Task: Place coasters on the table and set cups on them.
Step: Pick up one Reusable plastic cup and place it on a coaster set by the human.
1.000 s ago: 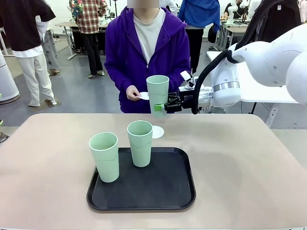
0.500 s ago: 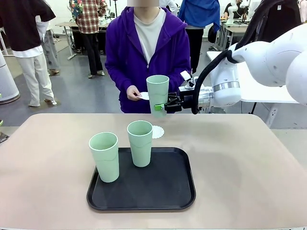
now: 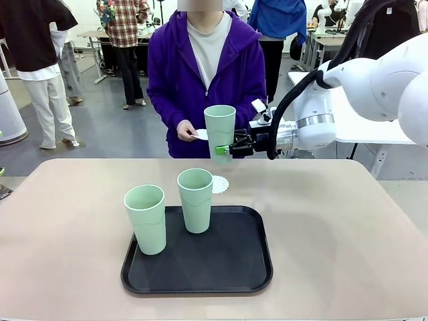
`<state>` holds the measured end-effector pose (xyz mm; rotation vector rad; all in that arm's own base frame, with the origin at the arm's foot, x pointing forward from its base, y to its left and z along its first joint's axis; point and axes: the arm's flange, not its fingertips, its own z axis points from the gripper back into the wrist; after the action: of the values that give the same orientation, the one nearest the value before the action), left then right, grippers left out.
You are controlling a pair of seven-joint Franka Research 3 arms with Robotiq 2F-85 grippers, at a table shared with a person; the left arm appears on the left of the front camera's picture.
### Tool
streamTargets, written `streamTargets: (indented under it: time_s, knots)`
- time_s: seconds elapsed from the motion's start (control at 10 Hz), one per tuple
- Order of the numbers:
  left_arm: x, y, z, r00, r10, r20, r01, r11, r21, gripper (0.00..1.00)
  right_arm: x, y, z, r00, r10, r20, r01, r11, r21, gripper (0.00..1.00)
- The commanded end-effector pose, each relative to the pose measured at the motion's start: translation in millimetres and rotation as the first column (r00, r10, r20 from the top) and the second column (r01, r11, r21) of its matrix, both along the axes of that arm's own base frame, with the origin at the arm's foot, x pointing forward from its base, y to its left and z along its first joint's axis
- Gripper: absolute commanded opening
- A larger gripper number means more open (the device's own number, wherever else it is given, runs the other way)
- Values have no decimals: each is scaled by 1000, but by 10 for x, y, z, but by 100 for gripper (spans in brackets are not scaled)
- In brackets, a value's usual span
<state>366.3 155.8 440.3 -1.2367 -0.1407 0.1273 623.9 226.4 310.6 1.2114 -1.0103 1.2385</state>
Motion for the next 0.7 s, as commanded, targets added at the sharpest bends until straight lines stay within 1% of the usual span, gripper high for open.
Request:
streamTargets:
  time_s: [0.0,0.1,0.4,0.6]
  knots:
    - [1,-5,18,1000,3,9,-3,1000,-10,100,83,122,-136,999,4,37,-3,999,-33,82]
    - [1,-5,18,1000,3,9,-3,1000,-10,100,121,180,-205,999,15,46,-13,999,-35,82]
    - [1,-5,18,1000,3,9,-3,1000,-10,100,209,299,-443,1000,24,18,-24,1000,-19,82]
    - [1,-5,18,1000,3,9,-3,1000,-10,100,248,281,-515,1000,12,3,-12,1000,9,82]
